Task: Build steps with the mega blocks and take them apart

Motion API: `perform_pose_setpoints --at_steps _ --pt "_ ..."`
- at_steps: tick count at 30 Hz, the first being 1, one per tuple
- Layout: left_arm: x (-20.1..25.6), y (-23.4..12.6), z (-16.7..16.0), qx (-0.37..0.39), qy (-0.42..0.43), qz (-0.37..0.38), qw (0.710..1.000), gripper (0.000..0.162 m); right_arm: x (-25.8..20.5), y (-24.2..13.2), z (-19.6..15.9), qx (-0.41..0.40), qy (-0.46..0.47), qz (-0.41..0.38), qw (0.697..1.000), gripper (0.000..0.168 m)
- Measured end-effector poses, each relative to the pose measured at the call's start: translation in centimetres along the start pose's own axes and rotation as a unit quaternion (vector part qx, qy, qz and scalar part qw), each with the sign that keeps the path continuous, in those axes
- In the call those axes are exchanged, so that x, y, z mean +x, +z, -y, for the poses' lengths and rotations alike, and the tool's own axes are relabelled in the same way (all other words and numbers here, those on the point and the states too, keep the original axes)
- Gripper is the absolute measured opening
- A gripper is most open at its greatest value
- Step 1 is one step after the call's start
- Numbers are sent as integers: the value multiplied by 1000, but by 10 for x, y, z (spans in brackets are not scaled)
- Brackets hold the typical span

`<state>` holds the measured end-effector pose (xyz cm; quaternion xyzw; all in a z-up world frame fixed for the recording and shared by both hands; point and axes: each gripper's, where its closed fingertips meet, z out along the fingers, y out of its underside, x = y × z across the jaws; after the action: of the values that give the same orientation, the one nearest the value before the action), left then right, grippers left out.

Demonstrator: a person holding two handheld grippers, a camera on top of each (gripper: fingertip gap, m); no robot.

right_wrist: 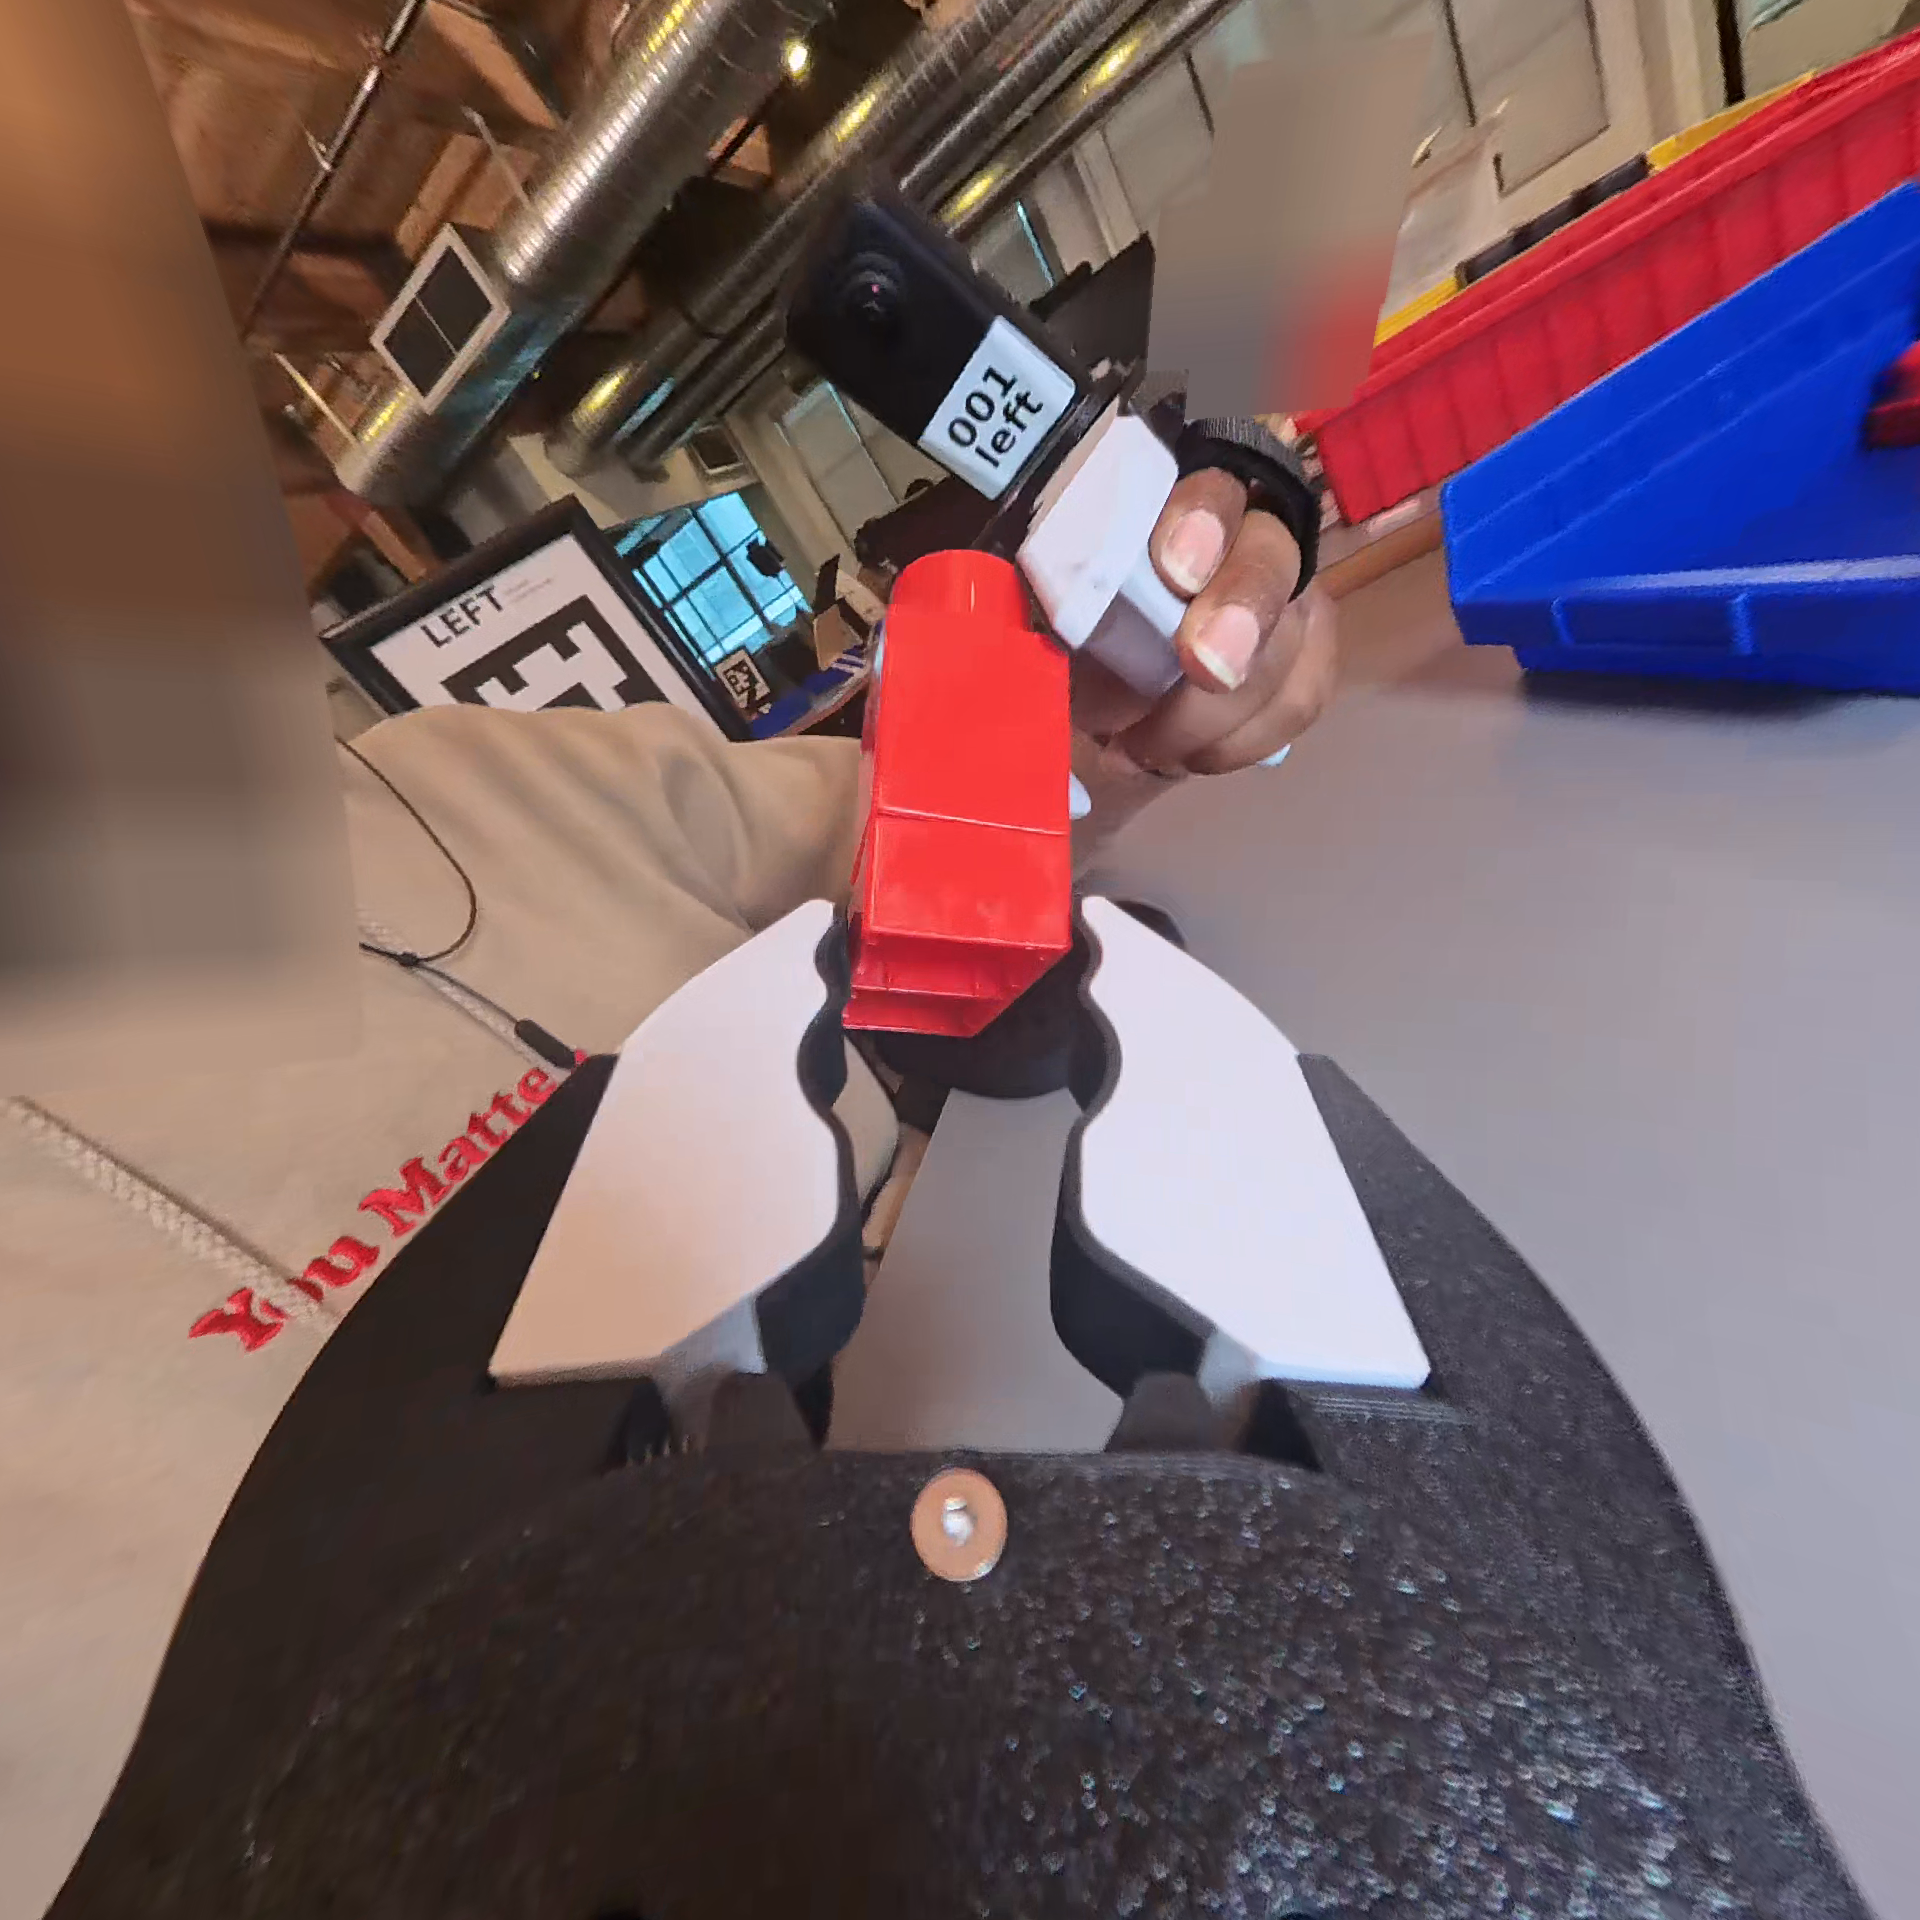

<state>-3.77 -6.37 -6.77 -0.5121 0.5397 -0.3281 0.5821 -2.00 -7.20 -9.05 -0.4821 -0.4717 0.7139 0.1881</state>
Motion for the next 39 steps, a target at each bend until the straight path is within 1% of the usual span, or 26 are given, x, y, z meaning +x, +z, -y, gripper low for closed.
perform_pose_setpoints --at_steps 2,4,6,8,11,13,15,17,18,20,21,22,24,26,28,30,32,34,35,37,39 --pt "5 2 -4 -3 3 -8 1000 40 -1 0 -6 -10 6 7 1000 38" --pt "14 5 -9 -15 6 -25 1000 52 -1 3 -15 -31 16 16 999 38" --pt "21 7 -12 -19 23 -35 999 44 2 5 -24 -52 18 14 998 37" --pt "27 7 -19 -39 32 -47 998 42 3 6 -32 -68 21 14 997 38" --pt "26 2 -23 -54 26 -47 997 38 5 3 -33 -75 11 8 997 37" --pt "15 -12 -9 -15 4 -22 1000 37 10 -6 -34 -92 -27 -22 995 37" --pt "-2 -35 5 17 -22 7 1000 37 18 -24 -27 -94 -56 -65 992 37" --pt "-18 -53 9 36 -37 60 997 37 27 -50 -6 -74 -93 -126 985 37" --pt "-24 -58 4 32 -45 87 995 38 32 -67 8 -60 -112 -164 978 37" --pt "-31 -60 -15 16 -69 123 990 38 44 -107 38 -30 -143 -255 956 37" --pt "-31 -57 -29 3 -84 133 988 38 52 -130 52 -19 -154 -309 938 37" --pt "-31 -53 -43 -11 -99 138 985 38 63 -155 64 -11 -162 -368 916 37" --pt "-28 -44 -67 -37 -129 132 982 38 87 -208 81 -11 -170 -481 860 37" --pt "-25 -35 -84 -56 -154 123 979 38 112 -257 92 -24 -165 -573 802 37" --pt "-21 -26 -93 -65 -168 111 977 38 138 -297 99 -39 -145 -639 754 37" --pt "-16 -20 -99 -71 -172 103 977 38 165 -327 107 -49 -123 -680 721 37" --pt "-12 -16 -105 -79 -173 99 977 38 194 -347 116 -58 -108 -702 701 37" --pt "-10 -14 -112 -89 -176 96 976 38 222 -357 126 -68 -102 -713 690 37" --pt "-9 -13 -116 -94 -179 96 975 38 235 -358 132 -75 -100 -713 690 37" --pt "-9 -12 -122 -101 -184 96 973 38 257 -348 145 -78 -108 -697 704 37" --pt "-10 -13 -126 -106 -187 96 972 38 275 -341 160 -72 -114 -697 704 37"
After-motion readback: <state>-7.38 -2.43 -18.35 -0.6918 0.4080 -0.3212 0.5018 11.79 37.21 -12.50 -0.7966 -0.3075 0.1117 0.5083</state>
